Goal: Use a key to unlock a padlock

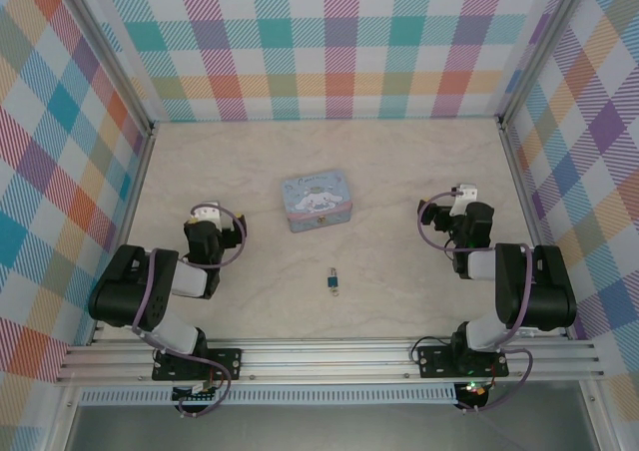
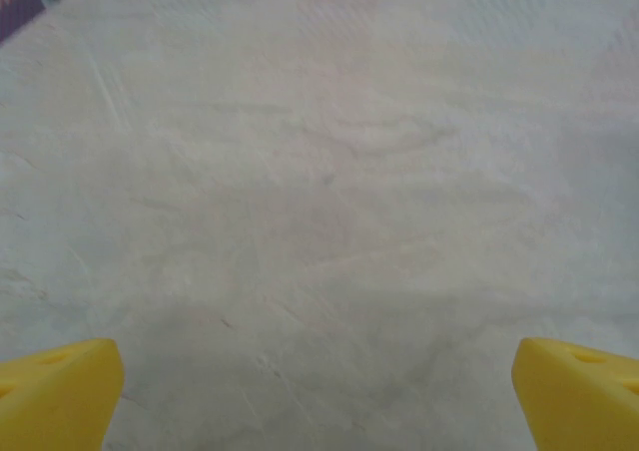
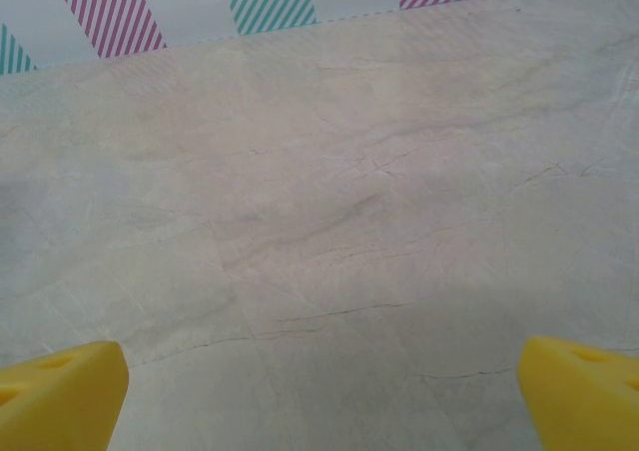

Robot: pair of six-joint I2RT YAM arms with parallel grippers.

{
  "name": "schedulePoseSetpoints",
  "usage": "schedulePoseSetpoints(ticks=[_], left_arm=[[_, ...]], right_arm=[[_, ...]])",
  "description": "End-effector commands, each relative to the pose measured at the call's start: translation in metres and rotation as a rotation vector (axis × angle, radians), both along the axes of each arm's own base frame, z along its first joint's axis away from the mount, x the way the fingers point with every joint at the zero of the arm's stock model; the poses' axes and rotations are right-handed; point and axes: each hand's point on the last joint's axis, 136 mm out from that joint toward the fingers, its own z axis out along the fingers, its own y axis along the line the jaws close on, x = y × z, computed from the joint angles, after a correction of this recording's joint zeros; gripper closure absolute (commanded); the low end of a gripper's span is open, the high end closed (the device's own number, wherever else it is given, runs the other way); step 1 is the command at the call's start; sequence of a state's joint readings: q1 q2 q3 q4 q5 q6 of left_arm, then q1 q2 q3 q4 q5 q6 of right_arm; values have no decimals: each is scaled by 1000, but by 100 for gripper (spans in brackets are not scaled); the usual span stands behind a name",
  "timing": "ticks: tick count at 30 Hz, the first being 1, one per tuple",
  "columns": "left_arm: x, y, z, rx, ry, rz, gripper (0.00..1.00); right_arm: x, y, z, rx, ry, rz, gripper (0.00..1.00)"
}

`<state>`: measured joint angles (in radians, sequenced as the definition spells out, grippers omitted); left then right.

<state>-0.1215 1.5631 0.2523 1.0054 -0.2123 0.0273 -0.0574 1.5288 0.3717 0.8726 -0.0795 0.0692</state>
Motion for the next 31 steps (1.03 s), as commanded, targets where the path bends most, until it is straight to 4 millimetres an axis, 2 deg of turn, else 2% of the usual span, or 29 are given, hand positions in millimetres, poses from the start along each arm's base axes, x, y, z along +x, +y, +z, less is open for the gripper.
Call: schedulePoseSetpoints(ticks=[1, 4, 6, 31], left_arm=[[9, -9, 28, -8, -115, -72, 0], [19, -2, 23, -24, -57, -36, 0], [29, 11, 16, -43, 9, 38, 0], [29, 12, 17, -44, 0, 34, 0]], right_arm=[[3, 5, 5, -6, -18, 27, 0], [4, 5, 5, -7, -19, 27, 0], [4, 5, 5, -8, -18, 27, 0], [7, 15, 3, -60, 3, 47, 0]])
